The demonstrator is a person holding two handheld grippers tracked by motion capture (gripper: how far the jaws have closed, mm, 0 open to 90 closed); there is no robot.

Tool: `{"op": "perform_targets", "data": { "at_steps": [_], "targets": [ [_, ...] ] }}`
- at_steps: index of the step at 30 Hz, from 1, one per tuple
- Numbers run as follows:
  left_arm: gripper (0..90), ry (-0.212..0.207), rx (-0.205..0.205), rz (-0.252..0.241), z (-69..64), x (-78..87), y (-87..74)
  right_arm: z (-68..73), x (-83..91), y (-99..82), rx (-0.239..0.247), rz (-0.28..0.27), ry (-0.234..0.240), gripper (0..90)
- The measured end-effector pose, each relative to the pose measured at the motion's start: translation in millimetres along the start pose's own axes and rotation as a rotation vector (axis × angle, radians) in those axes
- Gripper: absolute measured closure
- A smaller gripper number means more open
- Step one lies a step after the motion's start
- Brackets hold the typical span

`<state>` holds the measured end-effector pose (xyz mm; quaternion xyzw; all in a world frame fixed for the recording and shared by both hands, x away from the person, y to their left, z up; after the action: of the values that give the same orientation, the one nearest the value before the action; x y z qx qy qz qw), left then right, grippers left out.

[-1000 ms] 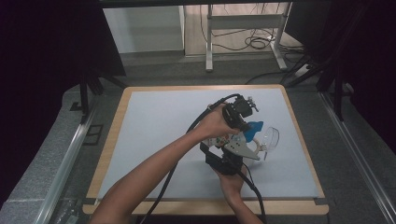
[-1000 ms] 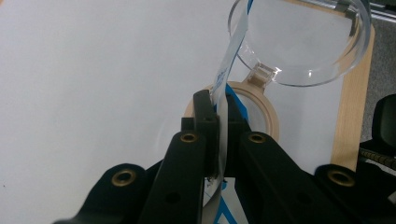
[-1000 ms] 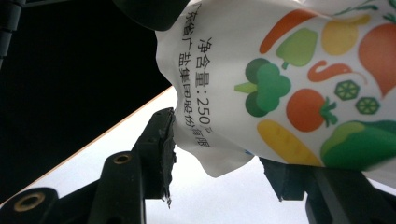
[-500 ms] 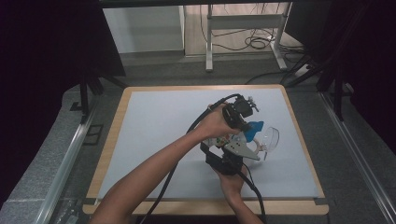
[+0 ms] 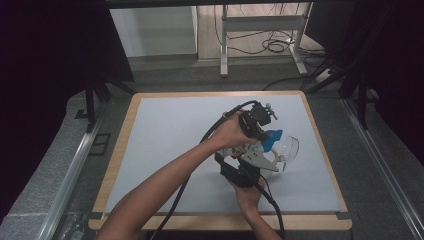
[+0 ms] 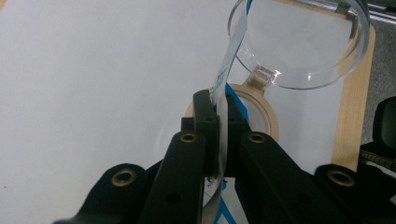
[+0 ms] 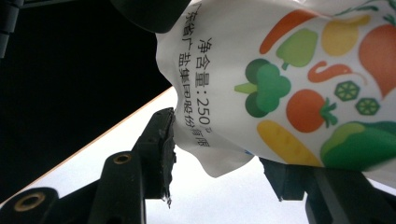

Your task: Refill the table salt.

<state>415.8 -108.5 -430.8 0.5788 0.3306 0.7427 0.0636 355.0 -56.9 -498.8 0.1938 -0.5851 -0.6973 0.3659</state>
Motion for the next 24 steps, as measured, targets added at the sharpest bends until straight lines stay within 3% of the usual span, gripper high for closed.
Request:
{"op": "perform_targets", "data": {
  "at_steps": [24],
  "targets": [
    [90.0, -0.005, -0.003, 0.003, -0.3, -2.4, 2.0, -1.1, 0.3, 2.7, -0.008, -0.006, -0.001, 49.6]
  ]
}}
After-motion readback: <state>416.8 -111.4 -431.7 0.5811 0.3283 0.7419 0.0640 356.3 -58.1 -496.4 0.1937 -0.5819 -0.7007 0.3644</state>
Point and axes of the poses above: each handheld gripper's, and its own axes: x roughly backward along the jaws, y roughly out of its top, z roughly to its left, the point moved 8 cm from there along -x, roughly forward along the jaws, and after that the axes turned 8 degrees about y, right-handed, at the moved point
